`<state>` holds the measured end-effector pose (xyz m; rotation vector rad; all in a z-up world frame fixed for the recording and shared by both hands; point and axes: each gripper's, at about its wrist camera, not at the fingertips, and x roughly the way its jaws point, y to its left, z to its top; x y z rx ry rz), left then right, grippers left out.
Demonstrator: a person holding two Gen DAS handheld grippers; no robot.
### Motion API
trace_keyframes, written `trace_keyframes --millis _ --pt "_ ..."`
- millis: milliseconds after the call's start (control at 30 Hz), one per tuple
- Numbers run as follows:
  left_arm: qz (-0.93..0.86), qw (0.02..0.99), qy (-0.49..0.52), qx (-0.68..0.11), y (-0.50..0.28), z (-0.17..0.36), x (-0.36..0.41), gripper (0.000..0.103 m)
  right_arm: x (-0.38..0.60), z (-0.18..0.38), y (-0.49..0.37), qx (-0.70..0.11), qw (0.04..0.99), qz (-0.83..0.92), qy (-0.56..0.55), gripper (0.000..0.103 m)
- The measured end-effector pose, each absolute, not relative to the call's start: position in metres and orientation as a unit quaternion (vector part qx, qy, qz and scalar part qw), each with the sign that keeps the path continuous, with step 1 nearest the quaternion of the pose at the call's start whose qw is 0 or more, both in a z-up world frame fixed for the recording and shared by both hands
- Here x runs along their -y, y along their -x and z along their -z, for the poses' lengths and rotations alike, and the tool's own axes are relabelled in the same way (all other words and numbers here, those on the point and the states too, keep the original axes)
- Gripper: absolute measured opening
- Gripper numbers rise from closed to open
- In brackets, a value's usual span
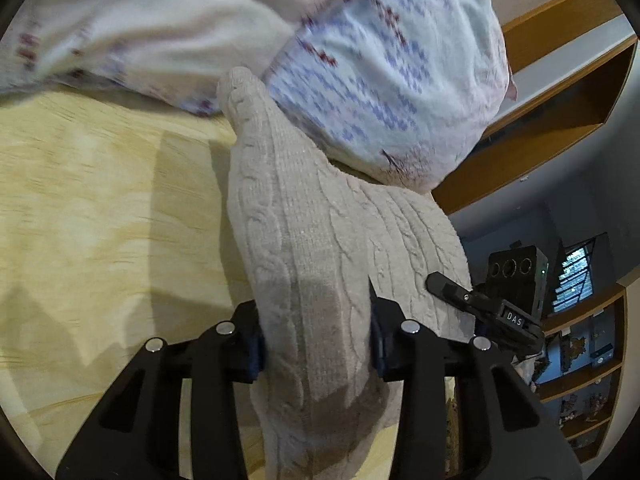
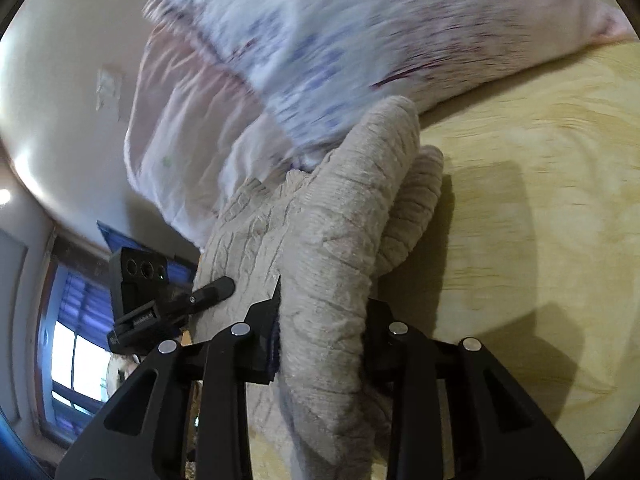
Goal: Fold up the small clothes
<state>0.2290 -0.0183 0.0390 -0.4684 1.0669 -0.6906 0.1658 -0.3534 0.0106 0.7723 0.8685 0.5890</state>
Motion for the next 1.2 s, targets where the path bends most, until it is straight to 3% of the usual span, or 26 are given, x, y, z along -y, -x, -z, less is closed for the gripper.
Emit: trace_keyframes --millis 300,500,633,867,1000,1067,1200 --pt "0.266 0.792 0.22 -0.504 -0.237 -0.028 -0.045 0.041 0.28 -0.01 -0.179 -0.412 0.819 -0.286 -0.28 0.031" --pt "0.246 0.786 0.244 -0.513 -0.241 -0.001 -0.055 0.059 0.287 0.015 -0.188 -0.454 0.795 -0.254 -0.314 0.039" --pt "0.222 0.828 0.192 -0.479 -0.227 -0.027 -0.057 0.06 0.294 0.002 -0.181 -0.446 0.807 -0.238 -0.304 0.043" --pt "0.163 0.913 -0.006 -0.374 -0.17 -0.074 -0.02 0.078 0.304 -0.008 -0.16 -0.422 0.834 -0.213 -0.284 0.042" --pt "0.161 0.907 -0.045 -0.386 -0.165 -0.069 0.004 0.082 0.303 -0.009 -0.153 -0.411 0.841 -0.212 -0.28 0.027" --pt "0.162 0.902 -0.05 -0.396 -0.167 -0.062 0.009 0.082 0.299 -0.009 -0.153 -0.405 0.846 -0.213 -0.274 0.012" --pt "0.15 0.9 -0.058 -0.406 -0.17 -0.051 0.017 0.084 0.3 -0.011 -0.16 -0.402 0.855 -0.187 -0.27 0.01"
